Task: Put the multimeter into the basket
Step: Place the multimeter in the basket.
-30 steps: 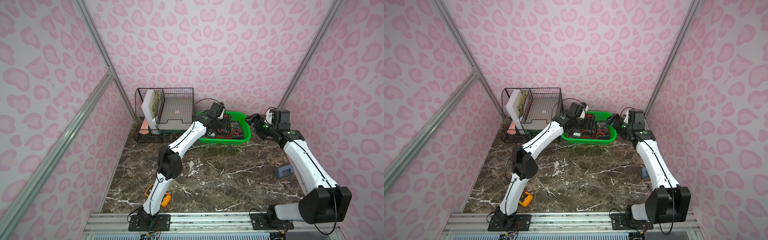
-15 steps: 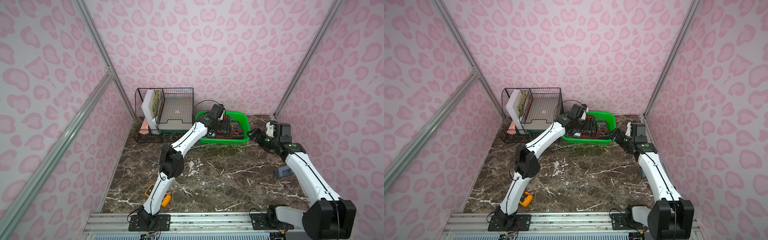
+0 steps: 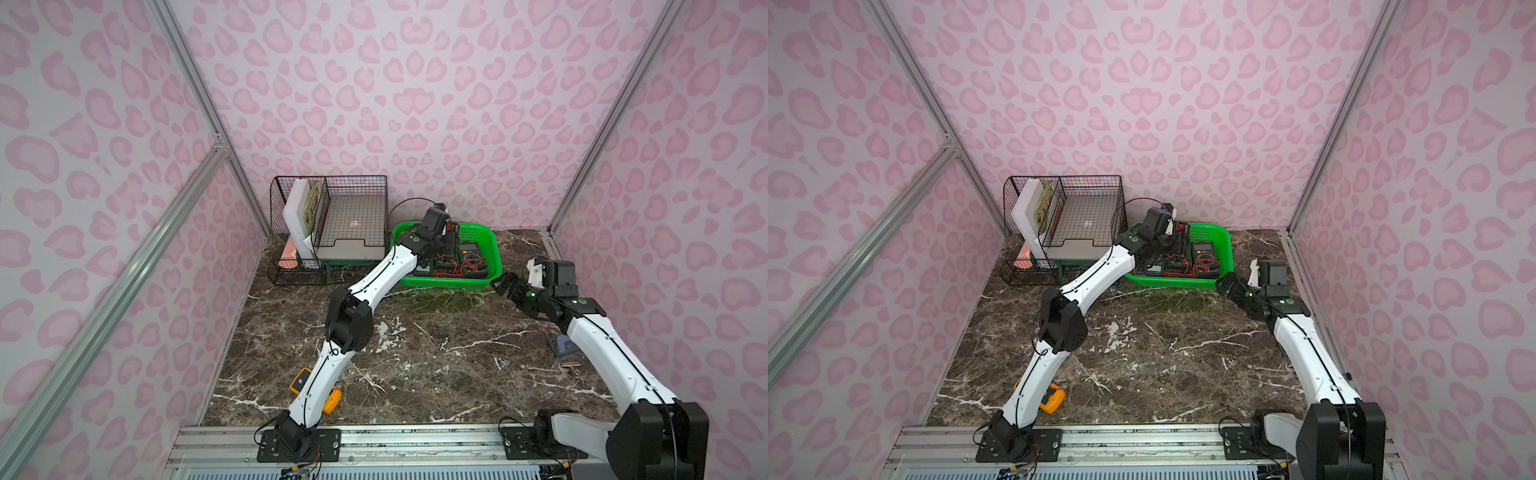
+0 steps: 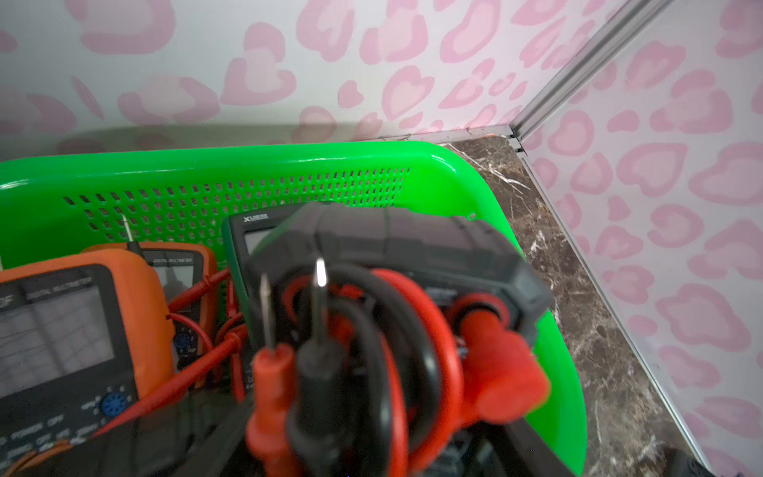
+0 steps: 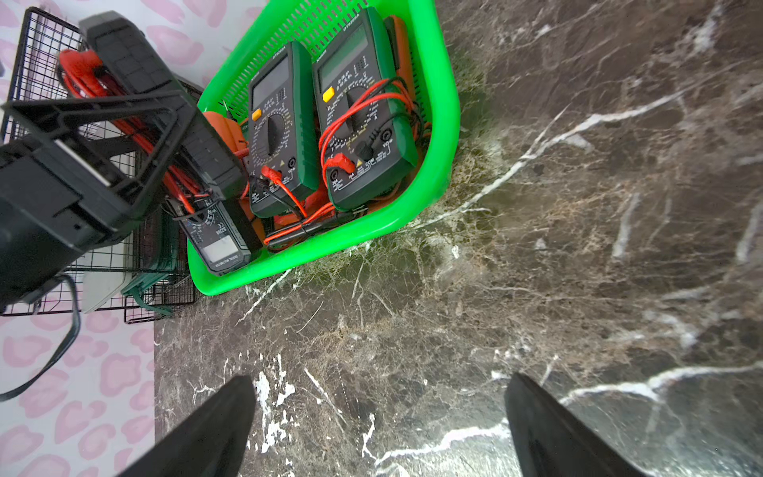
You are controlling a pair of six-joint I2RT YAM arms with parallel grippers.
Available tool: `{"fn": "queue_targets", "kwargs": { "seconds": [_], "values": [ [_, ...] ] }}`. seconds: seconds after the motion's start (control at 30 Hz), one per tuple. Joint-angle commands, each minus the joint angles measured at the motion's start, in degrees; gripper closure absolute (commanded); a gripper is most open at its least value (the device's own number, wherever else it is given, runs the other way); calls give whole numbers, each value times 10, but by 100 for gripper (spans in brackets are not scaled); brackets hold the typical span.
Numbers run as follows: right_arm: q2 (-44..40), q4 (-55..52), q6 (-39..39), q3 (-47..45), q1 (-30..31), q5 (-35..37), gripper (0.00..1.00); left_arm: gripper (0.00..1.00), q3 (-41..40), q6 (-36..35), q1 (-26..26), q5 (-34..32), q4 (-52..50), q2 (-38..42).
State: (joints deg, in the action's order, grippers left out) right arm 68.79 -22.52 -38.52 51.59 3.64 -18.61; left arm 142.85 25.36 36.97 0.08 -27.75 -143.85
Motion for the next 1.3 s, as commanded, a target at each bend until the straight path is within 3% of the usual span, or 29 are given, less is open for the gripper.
{"fn": "queue_targets", "kwargs": {
  "seconds": [0.0, 0.13, 0.27, 0.67, 0.93, 1.27],
  "values": [
    [-8, -2, 9, -3, 1, 2, 1, 58, 18, 13, -6, -14, 30, -13],
    [-25, -5, 8, -10, 1, 7, 1, 18, 21, 29, -11, -6, 41, -21],
    [-36, -14, 8, -7, 1, 9, 1, 2, 21, 37, -10, -3, 52, -20],
    [-84, -46, 5, -16, 1, 28, 1, 1, 22, 59, -7, 19, 38, 28],
    [-133, -79, 11, -38, 1, 40, 1, 2, 11, 36, 10, -8, -79, 118],
    [-205, -129, 37, -64, 1, 44, 1, 1, -172, 61, 45, -118, -235, 316]
  ]
}}
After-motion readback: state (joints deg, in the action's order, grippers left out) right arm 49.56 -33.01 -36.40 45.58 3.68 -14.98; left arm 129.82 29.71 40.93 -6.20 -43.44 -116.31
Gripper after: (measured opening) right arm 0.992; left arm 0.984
